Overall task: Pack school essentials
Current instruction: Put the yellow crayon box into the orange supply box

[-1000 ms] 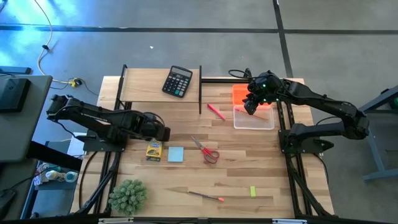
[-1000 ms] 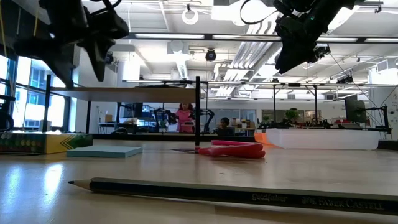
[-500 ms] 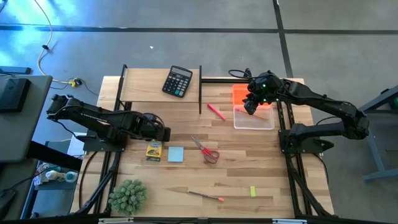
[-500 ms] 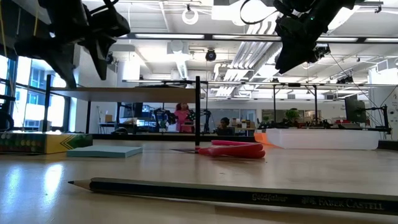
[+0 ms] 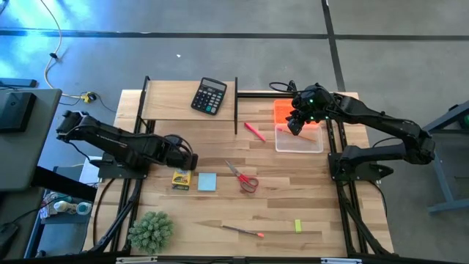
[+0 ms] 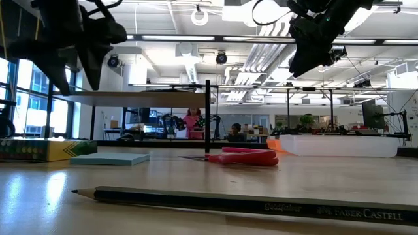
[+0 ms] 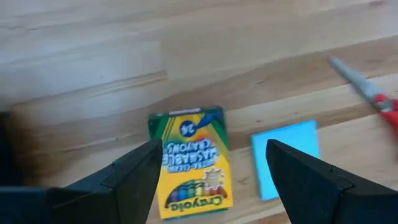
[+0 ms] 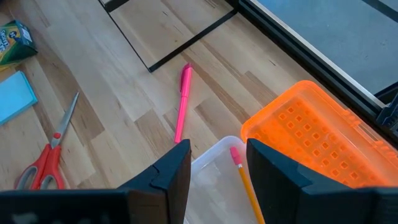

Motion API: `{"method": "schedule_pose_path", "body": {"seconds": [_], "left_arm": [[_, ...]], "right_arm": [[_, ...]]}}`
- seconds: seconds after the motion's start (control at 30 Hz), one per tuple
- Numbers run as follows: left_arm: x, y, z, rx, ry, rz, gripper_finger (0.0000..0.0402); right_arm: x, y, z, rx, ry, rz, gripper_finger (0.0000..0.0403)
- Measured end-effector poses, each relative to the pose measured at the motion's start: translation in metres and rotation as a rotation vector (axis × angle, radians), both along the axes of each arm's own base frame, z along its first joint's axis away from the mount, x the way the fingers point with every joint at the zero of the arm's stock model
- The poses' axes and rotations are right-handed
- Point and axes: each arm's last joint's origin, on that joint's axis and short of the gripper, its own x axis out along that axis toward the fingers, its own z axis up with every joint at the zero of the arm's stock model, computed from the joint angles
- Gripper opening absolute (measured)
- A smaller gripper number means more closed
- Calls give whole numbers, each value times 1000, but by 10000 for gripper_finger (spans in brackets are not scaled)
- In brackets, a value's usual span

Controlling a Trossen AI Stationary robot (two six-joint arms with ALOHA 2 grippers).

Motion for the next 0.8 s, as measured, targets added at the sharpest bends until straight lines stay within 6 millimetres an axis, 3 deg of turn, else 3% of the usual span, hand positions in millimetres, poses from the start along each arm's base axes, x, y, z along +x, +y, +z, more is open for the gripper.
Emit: {"method": "schedule_pose_path", "body": {"seconds": [0.33,0.63,0.8], "left_arm": [[0,-13,1,1,-14,-76,277],[-2,-14,0,-25,-17,-11,289],[-4,-15,-14,-76,-1,-11,315]], "right_arm": [[0,0,0,-1,0,2,145],[0,0,0,-1,0,1,145],[0,0,0,-1,0,1,145]]}}
